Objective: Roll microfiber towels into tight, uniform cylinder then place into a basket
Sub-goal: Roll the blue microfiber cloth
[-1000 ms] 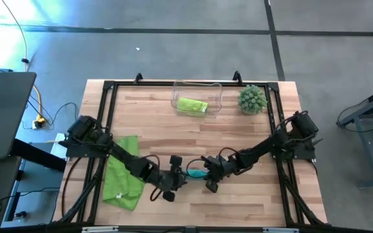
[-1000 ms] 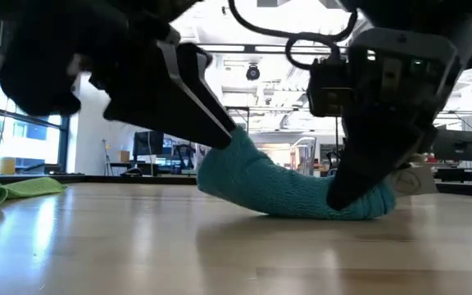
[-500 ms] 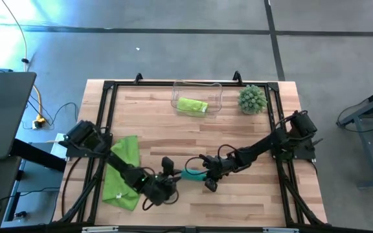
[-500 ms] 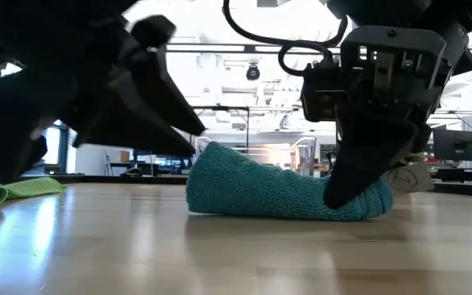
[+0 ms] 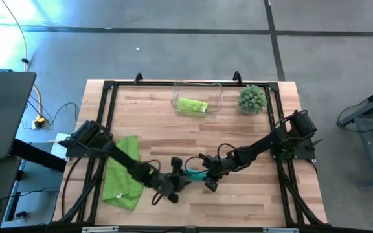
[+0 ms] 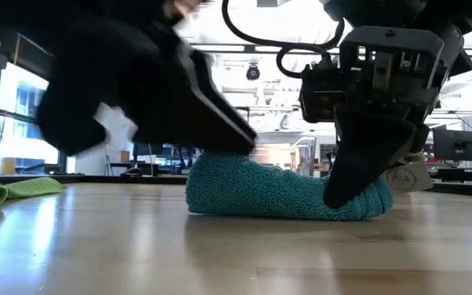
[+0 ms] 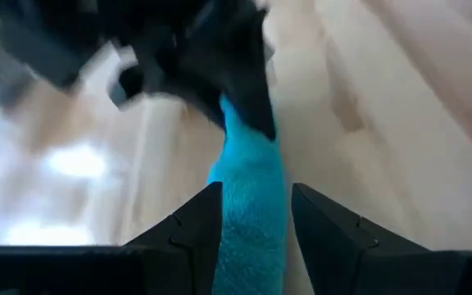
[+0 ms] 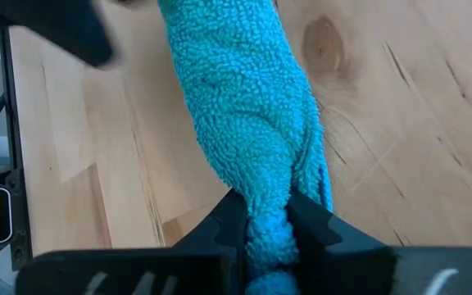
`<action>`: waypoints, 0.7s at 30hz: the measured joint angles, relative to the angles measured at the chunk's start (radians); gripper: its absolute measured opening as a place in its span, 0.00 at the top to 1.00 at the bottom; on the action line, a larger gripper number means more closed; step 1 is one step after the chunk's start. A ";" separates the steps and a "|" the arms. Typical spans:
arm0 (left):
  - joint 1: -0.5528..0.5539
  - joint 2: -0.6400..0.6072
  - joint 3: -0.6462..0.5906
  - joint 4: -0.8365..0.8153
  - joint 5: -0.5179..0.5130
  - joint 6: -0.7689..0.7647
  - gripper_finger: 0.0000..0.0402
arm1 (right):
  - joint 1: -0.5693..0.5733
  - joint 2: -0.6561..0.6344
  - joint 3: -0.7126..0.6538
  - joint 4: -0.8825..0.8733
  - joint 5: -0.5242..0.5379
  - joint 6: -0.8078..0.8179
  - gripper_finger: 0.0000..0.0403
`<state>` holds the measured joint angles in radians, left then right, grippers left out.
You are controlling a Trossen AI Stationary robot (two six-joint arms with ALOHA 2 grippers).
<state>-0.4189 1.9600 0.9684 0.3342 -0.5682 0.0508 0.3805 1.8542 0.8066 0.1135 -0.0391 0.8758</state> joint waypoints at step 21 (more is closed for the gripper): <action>0.079 0.053 0.002 -0.088 0.209 -0.321 0.61 | -0.017 -0.182 -0.011 -0.131 -0.124 -0.275 0.53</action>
<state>-0.3402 2.0132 0.9700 0.2458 -0.3592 -0.2700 0.3638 1.6719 0.7956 -0.0179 -0.1628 0.6011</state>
